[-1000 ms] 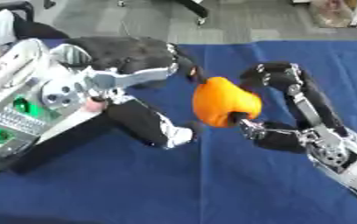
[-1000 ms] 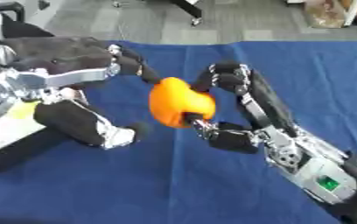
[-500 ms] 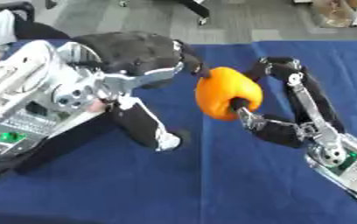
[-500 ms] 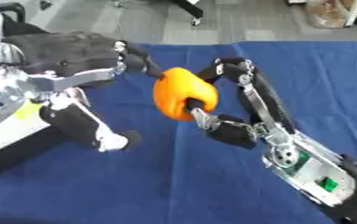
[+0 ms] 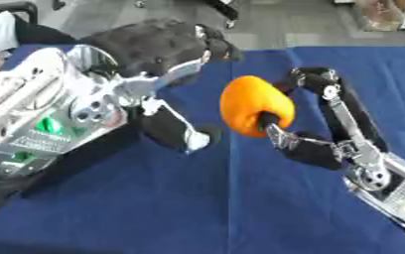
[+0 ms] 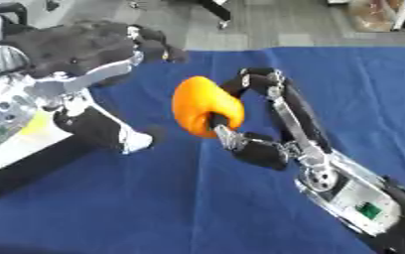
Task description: Pick up the objects with one hand, pass them to the other hand, and then place them into the box on the other side of the table.
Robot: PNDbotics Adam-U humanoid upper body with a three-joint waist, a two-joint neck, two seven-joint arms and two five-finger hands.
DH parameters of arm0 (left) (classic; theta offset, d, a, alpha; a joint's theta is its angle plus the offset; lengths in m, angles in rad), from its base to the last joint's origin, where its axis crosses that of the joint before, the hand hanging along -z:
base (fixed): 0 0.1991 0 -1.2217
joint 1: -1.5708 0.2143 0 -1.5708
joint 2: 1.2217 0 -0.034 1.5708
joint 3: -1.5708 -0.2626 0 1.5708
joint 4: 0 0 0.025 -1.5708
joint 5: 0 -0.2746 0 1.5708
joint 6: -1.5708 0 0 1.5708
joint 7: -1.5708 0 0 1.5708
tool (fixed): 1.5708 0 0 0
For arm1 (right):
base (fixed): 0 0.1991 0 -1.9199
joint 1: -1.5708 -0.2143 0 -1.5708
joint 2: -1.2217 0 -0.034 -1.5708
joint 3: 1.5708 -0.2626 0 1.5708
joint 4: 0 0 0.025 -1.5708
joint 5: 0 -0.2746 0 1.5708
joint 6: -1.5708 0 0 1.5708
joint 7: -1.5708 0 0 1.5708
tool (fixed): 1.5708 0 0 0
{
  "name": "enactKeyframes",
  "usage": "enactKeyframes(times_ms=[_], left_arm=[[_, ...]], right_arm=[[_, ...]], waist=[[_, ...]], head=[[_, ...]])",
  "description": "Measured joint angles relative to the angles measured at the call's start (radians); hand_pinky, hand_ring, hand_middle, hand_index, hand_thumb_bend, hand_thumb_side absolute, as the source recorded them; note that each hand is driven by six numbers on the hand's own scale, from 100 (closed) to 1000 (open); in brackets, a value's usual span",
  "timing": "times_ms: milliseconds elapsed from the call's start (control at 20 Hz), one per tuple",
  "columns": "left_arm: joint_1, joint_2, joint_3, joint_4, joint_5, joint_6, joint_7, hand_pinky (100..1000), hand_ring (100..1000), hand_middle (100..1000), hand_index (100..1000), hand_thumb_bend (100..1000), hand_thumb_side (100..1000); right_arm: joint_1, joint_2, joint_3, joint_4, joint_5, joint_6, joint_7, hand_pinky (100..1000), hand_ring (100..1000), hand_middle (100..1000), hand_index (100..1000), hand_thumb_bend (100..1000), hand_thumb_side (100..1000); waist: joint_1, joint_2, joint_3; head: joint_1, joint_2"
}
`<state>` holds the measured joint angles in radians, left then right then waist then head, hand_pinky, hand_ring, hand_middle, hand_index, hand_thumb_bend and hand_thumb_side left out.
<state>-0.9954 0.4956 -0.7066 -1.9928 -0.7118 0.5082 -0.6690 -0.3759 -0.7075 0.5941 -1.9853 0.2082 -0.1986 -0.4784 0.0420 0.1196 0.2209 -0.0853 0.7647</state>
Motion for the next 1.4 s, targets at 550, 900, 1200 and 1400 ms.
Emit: enactKeyframes(times_ms=[550, 900, 1200, 1400], left_arm=[[0.0, -0.006, -0.018, 0.0, 0.076, 0.032, -0.004, 956, 882, 795, 922, 252, 699], [-0.006, -0.01, -0.019, 0.0, 0.074, -0.002, -0.038, 958, 885, 798, 922, 282, 700], [-0.007, -0.018, -0.024, 0.0, 0.033, -0.01, -0.046, 956, 885, 797, 921, 280, 641], [-0.006, -0.023, -0.024, 0.0, 0.008, -0.011, -0.047, 955, 884, 797, 923, 288, 601]], right_arm=[[-0.003, 0.007, 0.006, 0.0, 0.009, -0.01, 0.003, 610, 468, 423, 605, 100, 100], [-0.006, 0.007, 0.006, 0.0, 0.025, -0.022, -0.001, 611, 468, 423, 602, 100, 100], [-0.008, 0.007, 0.006, 0.0, 0.036, -0.047, -0.01, 613, 467, 422, 601, 100, 100], [-0.008, 0.007, 0.008, 0.0, 0.051, -0.067, -0.014, 614, 468, 423, 600, 100, 100]], waist=[[0.0, 0.009, 0.0], [0.0, 0.014, -0.001], [0.0, 0.017, -0.004], [0.0, 0.019, -0.005]], head=[[-0.001, 0.0], [-0.001, 0.0], [0.004, 0.0], [0.006, 0.0]])
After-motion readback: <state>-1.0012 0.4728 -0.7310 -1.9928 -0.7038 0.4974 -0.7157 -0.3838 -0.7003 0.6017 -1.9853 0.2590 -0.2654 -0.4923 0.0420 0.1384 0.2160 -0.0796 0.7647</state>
